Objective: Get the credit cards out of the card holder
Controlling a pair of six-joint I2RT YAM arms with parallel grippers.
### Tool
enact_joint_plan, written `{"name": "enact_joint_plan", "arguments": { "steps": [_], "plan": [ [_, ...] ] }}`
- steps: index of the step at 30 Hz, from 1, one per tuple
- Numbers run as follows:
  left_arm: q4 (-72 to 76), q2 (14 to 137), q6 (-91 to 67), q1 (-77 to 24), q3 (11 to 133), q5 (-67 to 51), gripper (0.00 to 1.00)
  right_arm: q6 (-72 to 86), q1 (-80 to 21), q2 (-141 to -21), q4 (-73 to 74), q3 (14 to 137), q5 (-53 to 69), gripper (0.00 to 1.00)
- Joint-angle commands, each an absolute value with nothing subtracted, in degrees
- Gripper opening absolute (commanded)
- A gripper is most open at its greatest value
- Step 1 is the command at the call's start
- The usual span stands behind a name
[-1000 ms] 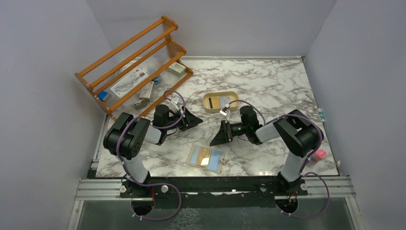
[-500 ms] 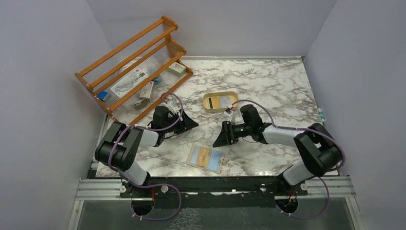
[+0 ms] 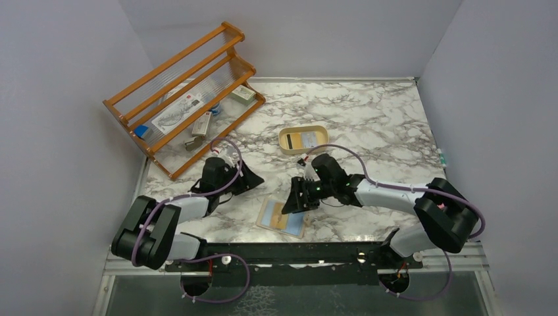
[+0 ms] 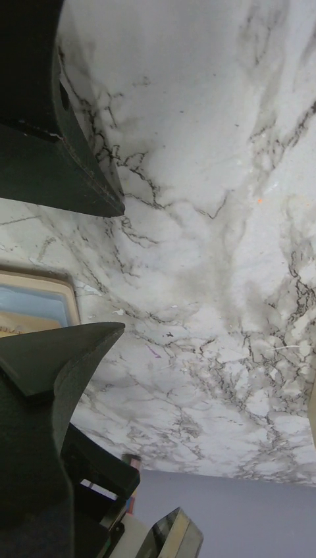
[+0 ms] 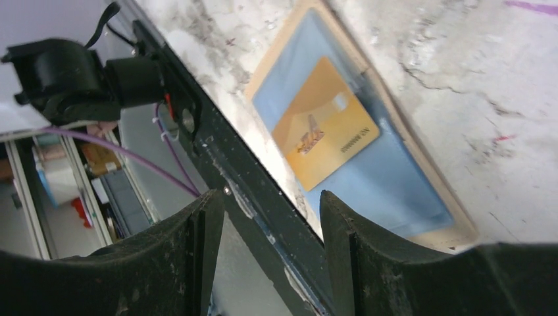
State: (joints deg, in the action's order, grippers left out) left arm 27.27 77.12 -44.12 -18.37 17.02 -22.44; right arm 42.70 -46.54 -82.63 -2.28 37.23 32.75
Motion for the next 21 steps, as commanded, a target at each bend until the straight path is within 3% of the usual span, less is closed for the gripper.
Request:
{"name": "enact_joint_plan", "arguments": {
  "steps": [1,6,14,21],
  "plan": [
    [20.41,72.15,-43.33,-18.36,13.0,-20.39,0.62,48.43,-47.85,-83.34,-0.65,34.72,24.96,0.61],
    [19.43,67.89,-44.91,-19.73,9.76,-21.36,0.61,51.13,-49.48,-84.65,-2.73,32.92,22.46,0.61],
    [19.38,67.36,-45.94,-24.72,7.38,-22.18,0.43,53.9,-52.67,-90.86,-7.29,33.42,20.49,0.61],
    [19.42,66.08,-47.55,-26.61,5.51,-21.53,0.39,57.09,-53.09,-92.43,-11.83,31.4,19.36,0.61]
  ]
}}
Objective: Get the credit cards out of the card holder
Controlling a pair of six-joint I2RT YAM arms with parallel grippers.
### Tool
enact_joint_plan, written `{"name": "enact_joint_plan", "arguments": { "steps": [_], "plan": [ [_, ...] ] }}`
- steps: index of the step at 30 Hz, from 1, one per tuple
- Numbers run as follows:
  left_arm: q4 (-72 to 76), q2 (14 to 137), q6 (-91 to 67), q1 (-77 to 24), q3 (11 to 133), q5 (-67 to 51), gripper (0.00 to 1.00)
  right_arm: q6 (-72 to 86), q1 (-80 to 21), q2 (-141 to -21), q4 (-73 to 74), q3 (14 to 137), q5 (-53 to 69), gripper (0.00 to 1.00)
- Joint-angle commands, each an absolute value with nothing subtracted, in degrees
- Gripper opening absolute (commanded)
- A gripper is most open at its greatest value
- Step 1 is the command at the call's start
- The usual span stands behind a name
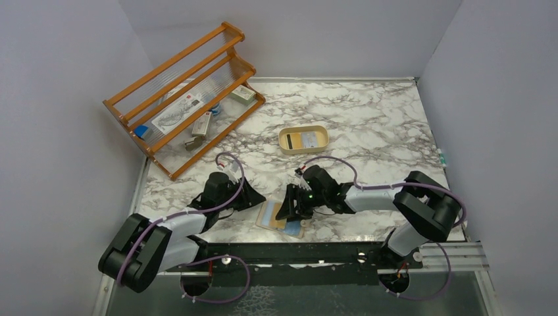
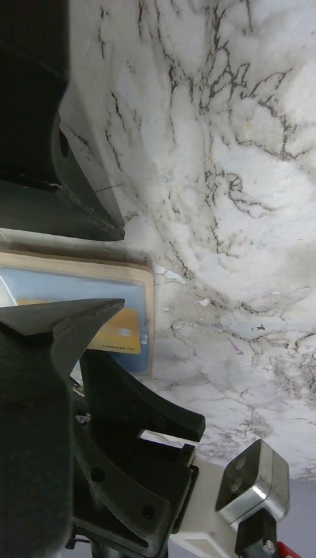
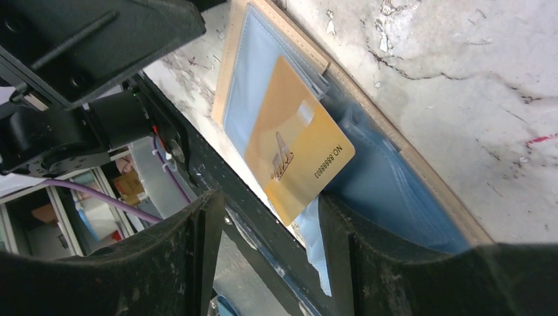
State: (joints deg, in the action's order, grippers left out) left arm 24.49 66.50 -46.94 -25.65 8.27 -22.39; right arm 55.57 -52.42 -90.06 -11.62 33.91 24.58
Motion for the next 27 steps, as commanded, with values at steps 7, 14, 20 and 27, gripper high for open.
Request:
{"name": "enact_joint_plan", "arguments": {
  "steps": [7,14,20,27],
  "plan": [
    [19.44,65.07,-48.23,-26.87,4.37,-21.68,0.37,59.03,-53.09,-90.05,-13.46,29.7,17.15,0.6],
    [19.42,64.78,-48.52,-26.92,4.04,-21.45,0.37,59.27,-53.09,-87.45,-17.04,28.31,15.95,0.53],
    [19.42,64.46,-48.75,-26.98,3.66,-21.28,0.37,58.76,-53.09,-87.52,-20.92,27.48,16.37,0.48],
    [19.42,63.49,-49.27,-27.07,3.18,-21.18,0.37,58.99,-53.09,-90.31,-24.65,28.19,18.38,0.48]
  ]
}}
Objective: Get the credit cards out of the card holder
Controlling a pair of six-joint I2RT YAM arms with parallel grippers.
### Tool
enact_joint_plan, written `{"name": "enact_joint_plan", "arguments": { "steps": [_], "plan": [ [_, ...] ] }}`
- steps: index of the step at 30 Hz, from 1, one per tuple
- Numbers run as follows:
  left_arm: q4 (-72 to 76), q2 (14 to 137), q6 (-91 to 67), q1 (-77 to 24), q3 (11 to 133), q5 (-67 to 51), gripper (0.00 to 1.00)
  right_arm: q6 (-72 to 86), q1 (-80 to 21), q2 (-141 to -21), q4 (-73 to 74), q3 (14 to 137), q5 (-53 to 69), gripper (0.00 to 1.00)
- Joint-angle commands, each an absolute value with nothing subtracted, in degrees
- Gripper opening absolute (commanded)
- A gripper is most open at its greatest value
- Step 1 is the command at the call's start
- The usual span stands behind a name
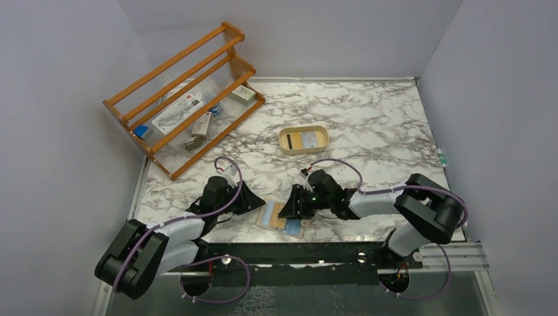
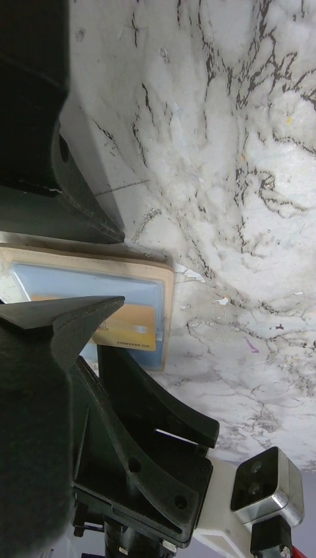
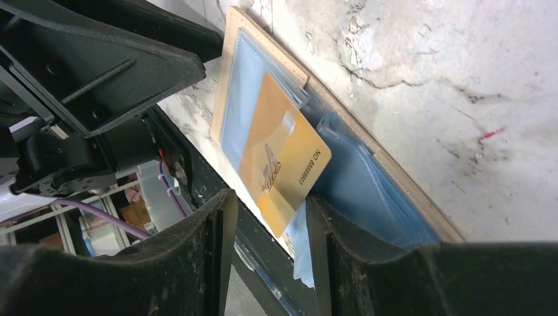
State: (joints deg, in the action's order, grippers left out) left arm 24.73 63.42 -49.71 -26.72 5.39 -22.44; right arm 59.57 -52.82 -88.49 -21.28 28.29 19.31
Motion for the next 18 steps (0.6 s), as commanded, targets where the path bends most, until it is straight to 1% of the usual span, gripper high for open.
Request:
{"name": "enact_joint_plan", "arguments": {
  "steps": [1,8,15,18],
  "plan": [
    [19.42,63.43,-49.35,-27.07,3.1,-21.18,0.37,59.05,-53.09,-90.5,-24.83,28.46,18.55,0.48],
    [19.42,62.79,-49.66,-27.15,2.51,-21.09,0.37,59.44,-53.09,-90.59,-26.07,28.46,18.64,0.46],
    [19.47,62.06,-50.4,-27.16,1.74,-20.74,0.37,60.53,-53.09,-89.25,-28.75,26.66,17.93,0.41],
    [19.42,61.86,-50.58,-27.16,1.67,-20.7,0.37,61.17,-53.09,-89.99,-30.7,26.3,17.98,0.36]
  ]
}}
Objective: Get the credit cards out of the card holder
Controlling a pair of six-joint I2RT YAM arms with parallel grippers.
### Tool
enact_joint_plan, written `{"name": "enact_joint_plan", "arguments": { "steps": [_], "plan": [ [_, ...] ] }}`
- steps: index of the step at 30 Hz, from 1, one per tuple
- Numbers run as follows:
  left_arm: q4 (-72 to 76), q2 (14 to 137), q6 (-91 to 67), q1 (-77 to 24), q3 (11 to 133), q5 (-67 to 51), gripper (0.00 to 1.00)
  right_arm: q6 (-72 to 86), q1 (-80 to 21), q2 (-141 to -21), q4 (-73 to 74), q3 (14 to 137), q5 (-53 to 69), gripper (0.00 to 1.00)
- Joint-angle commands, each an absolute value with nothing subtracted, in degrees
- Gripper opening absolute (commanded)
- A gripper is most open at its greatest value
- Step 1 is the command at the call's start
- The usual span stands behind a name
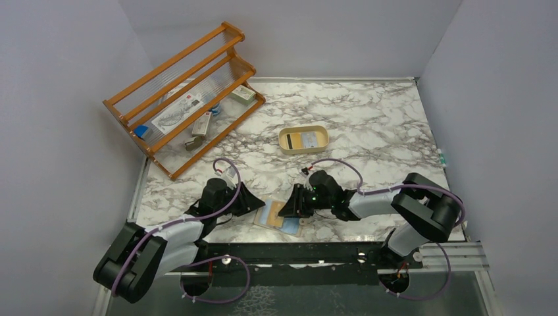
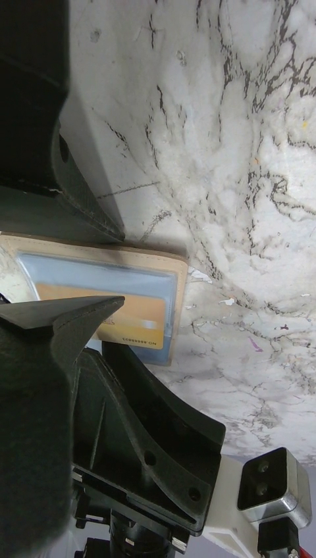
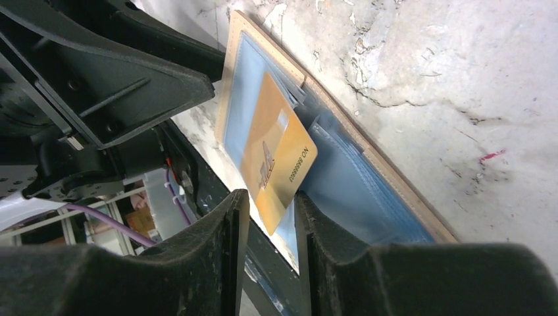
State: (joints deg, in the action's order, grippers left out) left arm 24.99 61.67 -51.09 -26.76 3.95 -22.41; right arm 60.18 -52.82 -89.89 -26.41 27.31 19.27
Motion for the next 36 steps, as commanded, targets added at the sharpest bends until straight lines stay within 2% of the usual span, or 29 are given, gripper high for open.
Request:
{"name": "enact_joint_plan", "arguments": {
  "steps": [1,6,18,20,29,36],
  "plan": [
    [19.45,61.83,-50.66,-27.16,1.56,-20.74,0.37,61.48,-53.04,-90.32,-31.47,26.16,18.12,0.35],
    [19.42,61.13,-51.42,-27.11,1.09,-20.56,0.37,62.72,-53.09,-91.73,-36.17,25.63,18.5,0.31],
    [19.43,59.86,-52.73,-27.11,0.26,-20.13,0.37,65.85,-53.09,-97.16,-46.01,23.61,19.45,0.35],
    [19.42,59.73,-52.86,-27.16,0.22,-19.97,0.37,66.61,-53.09,-98.27,-48.07,23.15,19.61,0.31],
    [19.42,59.6,-53.26,-27.16,0.26,-19.54,0.37,67.68,-53.09,-99.69,-51.98,22.59,19.89,0.01],
    [19.35,59.49,-53.58,-27.16,0.26,-19.08,0.37,67.2,-52.93,-97.07,-51.07,22.13,18.55,0.01]
  ]
}}
